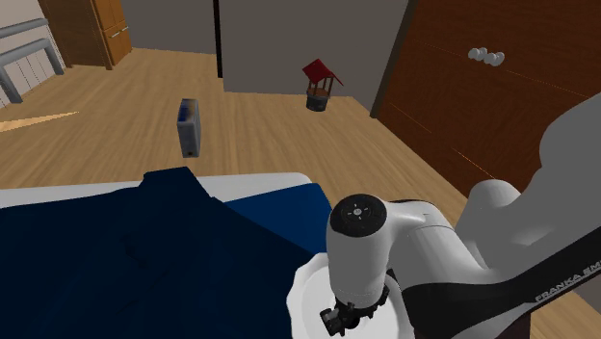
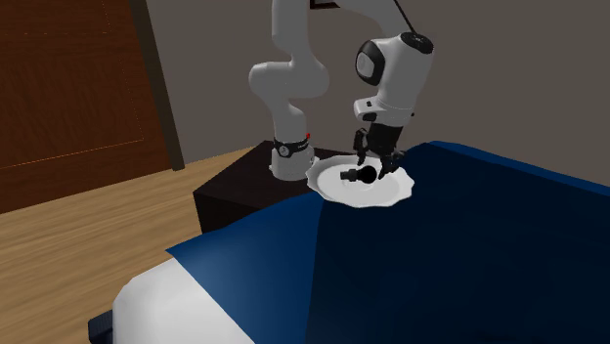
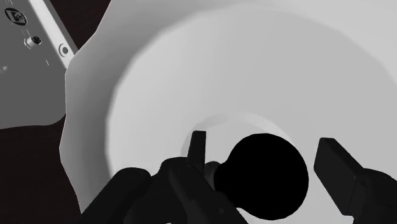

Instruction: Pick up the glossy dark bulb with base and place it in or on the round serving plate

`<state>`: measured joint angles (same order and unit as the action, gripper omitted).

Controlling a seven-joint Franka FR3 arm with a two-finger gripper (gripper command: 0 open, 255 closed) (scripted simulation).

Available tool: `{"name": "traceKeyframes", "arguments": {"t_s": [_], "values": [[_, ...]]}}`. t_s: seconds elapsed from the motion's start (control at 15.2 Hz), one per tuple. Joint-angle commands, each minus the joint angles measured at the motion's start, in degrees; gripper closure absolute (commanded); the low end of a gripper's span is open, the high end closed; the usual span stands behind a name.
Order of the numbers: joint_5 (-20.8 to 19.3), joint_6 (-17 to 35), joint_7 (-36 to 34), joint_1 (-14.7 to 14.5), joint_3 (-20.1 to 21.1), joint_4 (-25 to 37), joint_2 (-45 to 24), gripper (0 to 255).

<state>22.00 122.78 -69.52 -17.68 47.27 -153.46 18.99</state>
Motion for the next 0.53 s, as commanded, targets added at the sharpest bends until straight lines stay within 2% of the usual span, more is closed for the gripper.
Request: {"name": "traceKeyframes", "arguments": {"t_s": [0.0, 0.26, 0.46], "values": [[0.0, 0.0, 0.0, 0.0, 0.0, 0.0, 0.0, 0], [0.0, 0.0, 0.0, 0.0, 0.0, 0.0, 0.0, 0], [-0.3, -7.2, 0.7, -0.3, -2.4, 3.9, 3.6, 0]]}}
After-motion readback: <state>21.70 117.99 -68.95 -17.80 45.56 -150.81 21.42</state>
